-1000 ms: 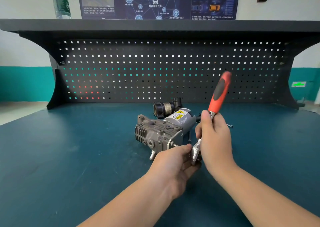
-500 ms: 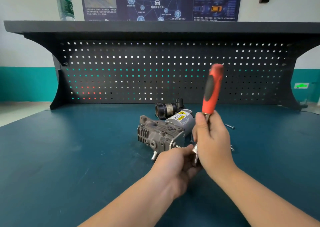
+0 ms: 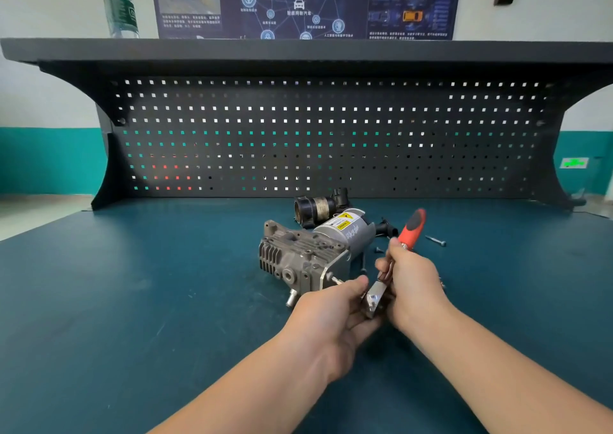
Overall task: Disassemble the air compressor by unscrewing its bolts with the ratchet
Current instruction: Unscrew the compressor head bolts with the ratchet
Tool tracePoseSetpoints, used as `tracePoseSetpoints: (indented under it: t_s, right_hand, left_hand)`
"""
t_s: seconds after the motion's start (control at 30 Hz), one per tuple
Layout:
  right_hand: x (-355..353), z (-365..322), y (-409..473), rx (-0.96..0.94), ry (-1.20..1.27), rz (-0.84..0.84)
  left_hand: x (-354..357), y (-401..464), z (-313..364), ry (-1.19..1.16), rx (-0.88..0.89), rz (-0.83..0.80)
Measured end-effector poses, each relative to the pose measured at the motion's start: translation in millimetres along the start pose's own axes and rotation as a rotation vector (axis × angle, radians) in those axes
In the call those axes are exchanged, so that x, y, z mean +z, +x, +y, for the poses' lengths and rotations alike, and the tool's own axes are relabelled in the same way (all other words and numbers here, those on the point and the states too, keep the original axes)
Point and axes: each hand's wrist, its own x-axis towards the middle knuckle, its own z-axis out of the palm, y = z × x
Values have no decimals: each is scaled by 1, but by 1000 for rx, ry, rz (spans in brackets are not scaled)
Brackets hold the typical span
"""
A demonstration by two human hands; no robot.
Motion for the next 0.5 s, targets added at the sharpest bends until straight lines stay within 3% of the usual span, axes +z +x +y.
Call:
tracePoseSetpoints:
  t_s: [0.13, 0.33, 0.43, 0.5]
  right_hand:
    - [2, -4, -17, -631, -264, -108]
    - [-1, -4, -44, -1479, -679, -431]
    - [0, -1, -45, -1664, -753, -470]
    - [0, -1, -42, -1603, -721, -434]
  left_hand:
    - [-2, 1, -1, 11, 17, -1]
    - [-4, 2, -2, 35, 12, -78]
    - [-6, 0, -2, -110, -32, -127]
    - [-6, 1, -1, -70, -30, -117]
